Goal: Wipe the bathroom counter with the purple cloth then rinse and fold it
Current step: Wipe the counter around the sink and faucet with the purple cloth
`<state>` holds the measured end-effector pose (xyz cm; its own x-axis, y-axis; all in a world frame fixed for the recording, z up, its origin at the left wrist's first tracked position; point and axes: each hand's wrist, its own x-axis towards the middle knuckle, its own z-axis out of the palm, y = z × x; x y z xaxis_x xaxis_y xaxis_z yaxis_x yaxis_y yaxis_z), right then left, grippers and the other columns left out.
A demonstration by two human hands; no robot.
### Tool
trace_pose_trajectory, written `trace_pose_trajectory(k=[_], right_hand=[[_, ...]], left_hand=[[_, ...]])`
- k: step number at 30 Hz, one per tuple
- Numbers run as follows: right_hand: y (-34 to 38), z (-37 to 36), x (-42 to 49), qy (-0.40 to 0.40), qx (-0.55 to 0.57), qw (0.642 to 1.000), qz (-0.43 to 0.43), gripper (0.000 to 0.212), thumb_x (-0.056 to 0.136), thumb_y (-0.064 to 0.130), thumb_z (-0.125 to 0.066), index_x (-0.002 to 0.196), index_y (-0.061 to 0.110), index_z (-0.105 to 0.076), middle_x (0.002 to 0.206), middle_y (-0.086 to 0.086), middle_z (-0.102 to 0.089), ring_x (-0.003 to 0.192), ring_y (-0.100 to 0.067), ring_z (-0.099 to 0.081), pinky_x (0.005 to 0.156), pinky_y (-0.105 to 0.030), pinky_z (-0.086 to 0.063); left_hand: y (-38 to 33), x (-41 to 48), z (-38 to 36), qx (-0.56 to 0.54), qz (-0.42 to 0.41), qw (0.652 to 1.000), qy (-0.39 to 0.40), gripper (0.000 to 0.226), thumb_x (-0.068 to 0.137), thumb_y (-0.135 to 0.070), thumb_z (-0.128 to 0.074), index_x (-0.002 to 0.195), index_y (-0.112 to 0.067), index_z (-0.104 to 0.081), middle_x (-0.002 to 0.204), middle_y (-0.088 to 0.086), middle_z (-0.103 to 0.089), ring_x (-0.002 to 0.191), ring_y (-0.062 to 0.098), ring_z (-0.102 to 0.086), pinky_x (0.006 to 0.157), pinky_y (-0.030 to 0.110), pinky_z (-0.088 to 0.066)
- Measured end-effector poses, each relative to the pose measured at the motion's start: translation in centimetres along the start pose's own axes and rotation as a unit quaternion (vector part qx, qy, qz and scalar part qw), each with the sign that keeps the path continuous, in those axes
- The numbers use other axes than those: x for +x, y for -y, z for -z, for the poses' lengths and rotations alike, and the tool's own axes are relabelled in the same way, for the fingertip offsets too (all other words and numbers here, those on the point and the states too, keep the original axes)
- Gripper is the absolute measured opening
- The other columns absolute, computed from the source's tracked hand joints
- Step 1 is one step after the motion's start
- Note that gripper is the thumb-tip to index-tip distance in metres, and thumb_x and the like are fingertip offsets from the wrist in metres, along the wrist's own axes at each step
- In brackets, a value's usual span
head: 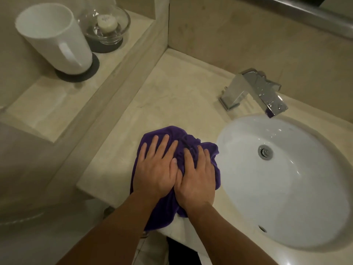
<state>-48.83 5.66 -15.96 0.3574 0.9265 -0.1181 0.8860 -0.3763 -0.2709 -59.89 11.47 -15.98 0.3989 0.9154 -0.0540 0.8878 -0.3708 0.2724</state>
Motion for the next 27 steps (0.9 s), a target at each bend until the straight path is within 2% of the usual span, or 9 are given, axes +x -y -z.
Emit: trace_pose_trajectory(k=[6,10,12,19,27], right_hand=[[1.5,0.5,4.9,-0.010,0.004,1.000,-0.008,0.057,0.102,0.053,-0.022,0.149,0.028,-0.039,0.162,-0.006,-0.030,0.151,-0.029,-0.021,0.116,-0.039,-0.013],[2.4,1.0,8.6,0.007,0.020,1.000,-0.007,0.061,0.101,0.056,-0.014,0.153,0.029,-0.033,0.165,-0.004,-0.021,0.153,-0.027,-0.012,0.117,-0.037,-0.004],[2.8,1.2,10.1,0.000,0.018,1.000,-0.007,0.061,0.101,0.055,-0.015,0.153,0.029,-0.033,0.165,-0.004,-0.022,0.153,-0.028,-0.013,0.117,-0.037,-0.004],[3.9,1.4,14.2,-0.035,0.002,0.999,-0.020,0.053,0.100,0.049,-0.031,0.143,0.024,-0.048,0.155,-0.010,-0.041,0.146,-0.033,-0.033,0.114,-0.041,-0.022],[4.6,1.3,17.1,-0.067,-0.002,0.997,-0.031,0.050,0.099,0.050,-0.038,0.138,0.023,-0.054,0.151,-0.011,-0.047,0.142,-0.034,-0.041,0.110,-0.042,-0.026]], left_hand=[[1.1,5.3,0.8,0.005,-0.003,1.000,0.010,0.056,0.098,-0.036,-0.022,0.149,-0.023,-0.043,0.157,0.005,-0.039,0.147,0.029,-0.031,0.118,0.053,-0.026],[1.9,9.0,1.3,0.010,-0.005,1.000,0.016,0.057,0.097,-0.035,-0.021,0.150,-0.023,-0.041,0.158,0.005,-0.037,0.147,0.029,-0.030,0.119,0.054,-0.026],[2.3,10.7,1.4,0.013,-0.013,1.000,0.018,0.057,0.098,-0.035,-0.020,0.150,-0.023,-0.041,0.158,0.006,-0.037,0.147,0.029,-0.030,0.119,0.053,-0.026],[3.4,15.1,2.0,0.017,-0.024,0.999,0.017,0.056,0.098,-0.035,-0.024,0.149,-0.022,-0.042,0.157,0.005,-0.038,0.146,0.028,-0.032,0.117,0.054,-0.028],[4.0,18.5,2.4,0.026,-0.034,0.999,0.031,0.056,0.098,-0.036,-0.022,0.149,-0.023,-0.041,0.158,0.005,-0.037,0.147,0.028,-0.030,0.118,0.054,-0.027]])
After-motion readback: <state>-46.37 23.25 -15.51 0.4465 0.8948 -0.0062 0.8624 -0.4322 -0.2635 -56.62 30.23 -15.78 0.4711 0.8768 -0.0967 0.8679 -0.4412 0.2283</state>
